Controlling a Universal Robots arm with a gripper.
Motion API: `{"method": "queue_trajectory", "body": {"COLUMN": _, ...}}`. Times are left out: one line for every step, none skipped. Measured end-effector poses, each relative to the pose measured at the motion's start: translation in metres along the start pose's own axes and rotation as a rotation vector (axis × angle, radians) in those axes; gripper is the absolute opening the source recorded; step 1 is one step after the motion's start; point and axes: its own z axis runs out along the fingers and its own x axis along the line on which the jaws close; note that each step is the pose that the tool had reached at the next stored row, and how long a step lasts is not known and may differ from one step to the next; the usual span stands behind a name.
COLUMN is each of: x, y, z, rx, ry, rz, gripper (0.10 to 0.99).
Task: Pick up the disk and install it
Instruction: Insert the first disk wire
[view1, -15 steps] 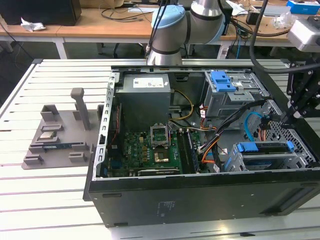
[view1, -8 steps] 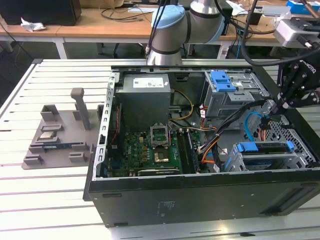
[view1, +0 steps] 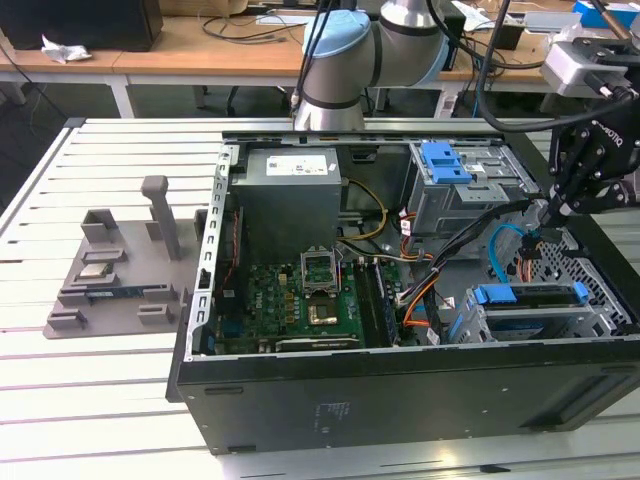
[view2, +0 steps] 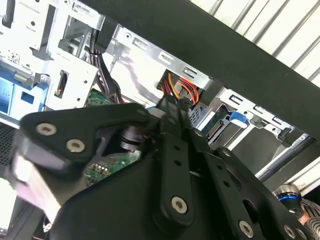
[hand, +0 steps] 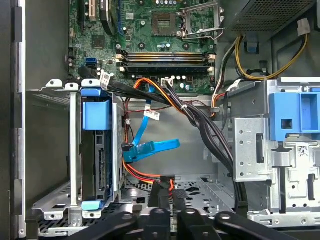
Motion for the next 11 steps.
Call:
{"method": "queue_trajectory", "body": {"x": 0.0000, "y": 0.0000, "z": 0.0000, "rx": 0.000, "ry": 0.0001, "rz": 0.000, "gripper": 0.169}}
{"method": "queue_trajectory", "body": {"x": 0.0000, "y": 0.0000, "z": 0.0000, "rx": 0.000, "ry": 0.0001, "rz": 0.000, "gripper": 0.235}}
{"method": "queue_trajectory", "body": {"x": 0.0000, "y": 0.0000, "z": 0.0000, "rx": 0.000, "ry": 0.0001, "rz": 0.000, "gripper": 0.302}}
{"method": "queue_trajectory", "body": {"x": 0.0000, "y": 0.0000, "z": 0.0000, "rx": 0.000, "ry": 0.0003, "rz": 0.000, "gripper": 0.302}}
{"method": "queue_trajectory", "body": {"x": 0.0000, "y": 0.0000, "z": 0.0000, "rx": 0.000, "ry": 0.0007, "rz": 0.000, "gripper": 0.302}}
{"method": "queue_trajectory", "body": {"x": -0.0001, "y": 0.0001, "z": -0.0012, "rx": 0.000, "ry": 0.0011, "rz": 0.000, "gripper": 0.302}}
{"method": "queue_trajectory", "body": {"x": -0.0002, "y": 0.0002, "z": -0.0033, "rx": 0.000, "ry": 0.0009, "rz": 0.000, "gripper": 0.302}}
{"method": "queue_trajectory", "body": {"x": -0.0002, "y": 0.0003, "z": -0.0065, "rx": 0.000, "ry": 0.0010, "rz": 0.000, "gripper": 0.302}}
{"method": "queue_trajectory", "body": {"x": -0.0003, "y": 0.0004, "z": -0.0081, "rx": 0.000, "ry": 0.0019, "rz": 0.000, "gripper": 0.302}}
{"method": "queue_trajectory", "body": {"x": -0.0003, "y": 0.0004, "z": -0.0084, "rx": 0.000, "ry": 0.0095, "rz": 0.000, "gripper": 0.302}}
{"method": "queue_trajectory", "body": {"x": -0.0003, "y": 0.0004, "z": -0.0083, "rx": 0.000, "ry": 0.0183, "rz": 0.001, "gripper": 0.302}}
